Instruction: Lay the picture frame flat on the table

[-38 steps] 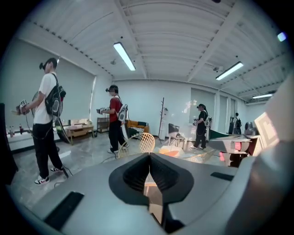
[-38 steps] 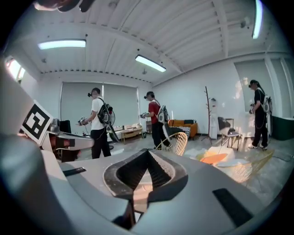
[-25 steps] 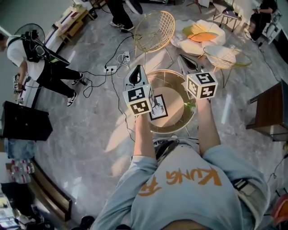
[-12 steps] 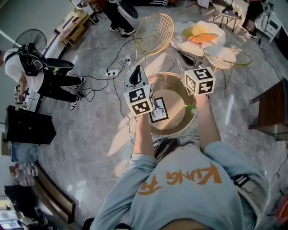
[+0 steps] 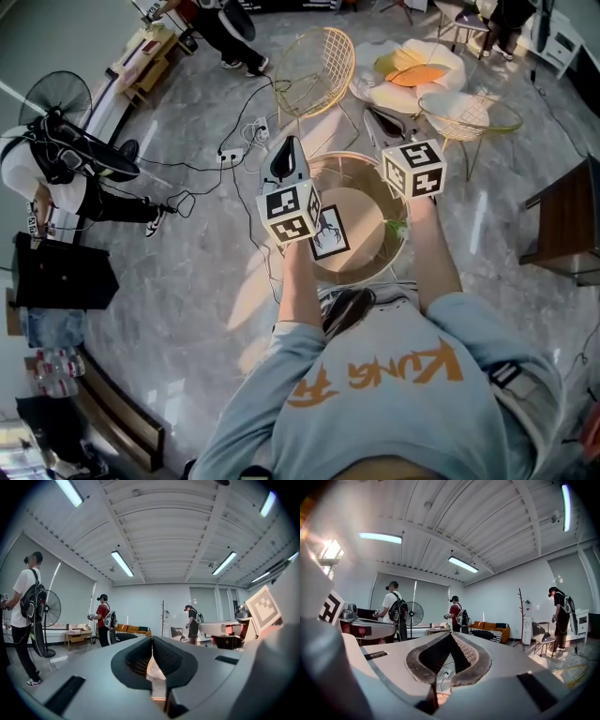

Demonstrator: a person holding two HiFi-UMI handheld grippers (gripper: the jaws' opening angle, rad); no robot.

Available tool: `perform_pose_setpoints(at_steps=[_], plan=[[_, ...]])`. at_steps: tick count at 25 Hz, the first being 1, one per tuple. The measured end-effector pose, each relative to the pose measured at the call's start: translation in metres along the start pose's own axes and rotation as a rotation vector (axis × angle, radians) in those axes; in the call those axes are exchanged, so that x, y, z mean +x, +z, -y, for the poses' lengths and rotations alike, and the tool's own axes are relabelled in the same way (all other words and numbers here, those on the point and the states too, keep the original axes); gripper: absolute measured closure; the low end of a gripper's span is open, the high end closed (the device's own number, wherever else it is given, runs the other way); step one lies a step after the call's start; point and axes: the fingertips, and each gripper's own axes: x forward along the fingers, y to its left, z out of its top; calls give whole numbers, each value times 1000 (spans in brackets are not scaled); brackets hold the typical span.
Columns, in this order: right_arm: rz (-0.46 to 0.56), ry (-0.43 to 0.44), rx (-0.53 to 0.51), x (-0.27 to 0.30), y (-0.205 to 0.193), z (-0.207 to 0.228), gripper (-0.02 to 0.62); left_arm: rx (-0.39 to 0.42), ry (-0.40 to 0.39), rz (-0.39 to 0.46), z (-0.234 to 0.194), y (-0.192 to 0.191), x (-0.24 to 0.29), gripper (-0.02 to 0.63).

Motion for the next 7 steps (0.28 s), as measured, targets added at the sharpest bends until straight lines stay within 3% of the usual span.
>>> perform_pose_setpoints(at_steps=[7], plan=[[18,33,-24,9,-1,1,597,-20,-49,-35,8,-11,18,584]])
